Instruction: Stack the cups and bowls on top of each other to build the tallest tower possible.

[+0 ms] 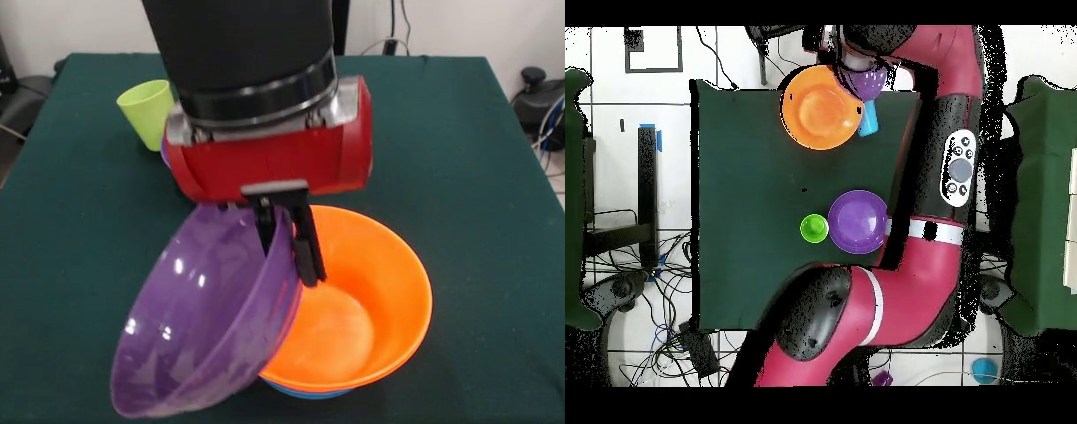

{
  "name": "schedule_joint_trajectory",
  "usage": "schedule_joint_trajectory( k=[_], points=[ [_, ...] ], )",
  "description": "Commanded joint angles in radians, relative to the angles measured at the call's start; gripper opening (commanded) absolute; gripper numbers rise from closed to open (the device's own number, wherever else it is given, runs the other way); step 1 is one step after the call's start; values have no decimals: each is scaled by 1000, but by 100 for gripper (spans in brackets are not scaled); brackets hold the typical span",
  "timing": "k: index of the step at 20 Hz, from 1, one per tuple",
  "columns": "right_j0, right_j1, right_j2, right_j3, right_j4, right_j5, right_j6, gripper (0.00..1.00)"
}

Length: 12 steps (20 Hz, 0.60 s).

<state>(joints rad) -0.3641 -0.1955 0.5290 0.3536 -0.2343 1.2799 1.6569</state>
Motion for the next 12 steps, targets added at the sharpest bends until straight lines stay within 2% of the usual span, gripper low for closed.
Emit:
schedule_joint_trajectory(
  k=[1,9,12],
  points=[
    [-44,107,240,-69,-67,52,86,0],
    [-84,119,390,-87,-206,103,39,0],
    [-98,101,461,-100,-293,163,-3,0]
  ],
)
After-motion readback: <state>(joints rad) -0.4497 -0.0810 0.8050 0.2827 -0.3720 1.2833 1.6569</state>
